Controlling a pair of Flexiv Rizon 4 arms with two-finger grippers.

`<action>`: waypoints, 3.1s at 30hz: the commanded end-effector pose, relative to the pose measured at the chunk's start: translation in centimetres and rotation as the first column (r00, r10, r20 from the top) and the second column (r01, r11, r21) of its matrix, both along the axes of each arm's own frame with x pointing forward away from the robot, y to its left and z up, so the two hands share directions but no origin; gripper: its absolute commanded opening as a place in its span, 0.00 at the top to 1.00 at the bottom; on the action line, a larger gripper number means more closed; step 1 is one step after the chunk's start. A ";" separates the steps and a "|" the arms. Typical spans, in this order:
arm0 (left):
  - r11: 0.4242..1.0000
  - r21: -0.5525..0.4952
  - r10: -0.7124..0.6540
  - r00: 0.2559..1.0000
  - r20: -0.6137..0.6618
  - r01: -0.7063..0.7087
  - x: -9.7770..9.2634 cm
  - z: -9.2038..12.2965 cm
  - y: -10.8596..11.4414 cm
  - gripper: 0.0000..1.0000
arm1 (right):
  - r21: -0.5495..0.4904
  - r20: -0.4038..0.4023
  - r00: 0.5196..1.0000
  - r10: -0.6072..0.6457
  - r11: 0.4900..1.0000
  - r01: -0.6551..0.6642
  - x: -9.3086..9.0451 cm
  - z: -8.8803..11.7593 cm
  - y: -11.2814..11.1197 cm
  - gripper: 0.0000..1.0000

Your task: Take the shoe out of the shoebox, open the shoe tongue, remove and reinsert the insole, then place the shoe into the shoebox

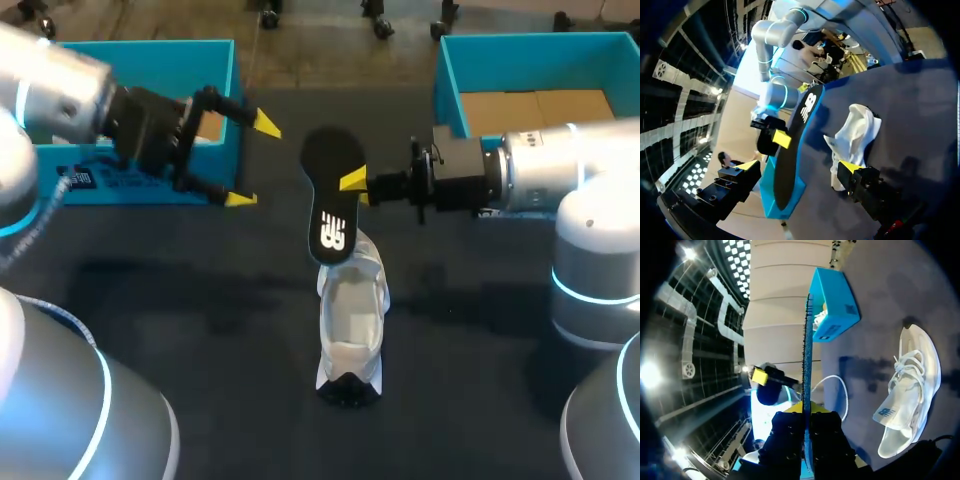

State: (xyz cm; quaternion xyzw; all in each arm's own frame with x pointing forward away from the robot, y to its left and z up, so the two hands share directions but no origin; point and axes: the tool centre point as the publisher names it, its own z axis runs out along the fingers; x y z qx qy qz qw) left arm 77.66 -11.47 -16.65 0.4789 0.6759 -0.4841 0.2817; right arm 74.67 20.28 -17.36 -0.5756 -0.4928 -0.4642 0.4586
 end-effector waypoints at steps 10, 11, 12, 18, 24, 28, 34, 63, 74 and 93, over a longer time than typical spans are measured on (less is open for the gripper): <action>0.930 -0.347 0.120 0.993 -0.022 -0.120 -0.7 -1.2 -0.4 0.00 | 0.079 0.010 0.998 -0.058 0.995 0.057 -1.3 -0.4 0.5 1.00; 0.930 -0.347 0.120 0.993 -0.022 -0.120 -0.7 -1.2 -0.4 0.00 | 0.079 0.010 0.998 -0.058 0.995 0.057 -1.3 -0.4 0.5 1.00; 0.930 -0.347 0.120 0.993 -0.022 -0.120 -0.7 -1.2 -0.4 0.00 | 0.079 0.010 0.998 -0.058 0.995 0.057 -1.3 -0.4 0.5 1.00; 0.921 -0.367 0.173 0.982 0.080 -0.133 -0.1 -1.7 -1.6 0.00 | 0.073 -0.005 0.999 -0.045 0.996 0.045 -1.2 -0.2 1.1 1.00; 0.908 -0.405 0.198 0.962 0.188 -0.107 0.2 -2.2 -2.5 0.00 | 0.075 -0.050 0.998 -0.043 0.996 0.047 -1.3 -0.3 1.8 1.00; 0.909 -0.407 0.186 0.964 0.189 -0.095 0.3 -2.5 -3.2 0.00 | 0.085 -0.066 0.996 -0.053 0.995 0.058 -1.5 -0.5 2.0 1.00; 0.908 -0.407 0.190 0.964 0.186 -0.100 0.8 -2.7 -4.3 0.00 | 0.085 -0.066 0.996 -0.053 0.995 0.058 -1.5 -0.5 2.0 1.00; 0.934 -0.348 0.145 0.974 0.174 -0.077 0.6 -1.9 -6.3 0.67 | 0.085 -0.066 0.996 -0.053 0.995 0.058 -1.5 -0.5 2.0 1.00; 0.940 -0.334 0.139 0.972 0.189 -0.069 0.6 -2.0 -6.8 0.96 | 0.085 -0.066 0.996 -0.053 0.995 0.058 -1.5 -0.5 2.0 1.00; 0.955 -0.292 0.116 0.969 0.217 -0.049 -1.1 -2.2 -5.9 1.00 | 0.065 0.100 0.995 0.011 0.998 -0.017 -2.7 0.2 -1.2 0.00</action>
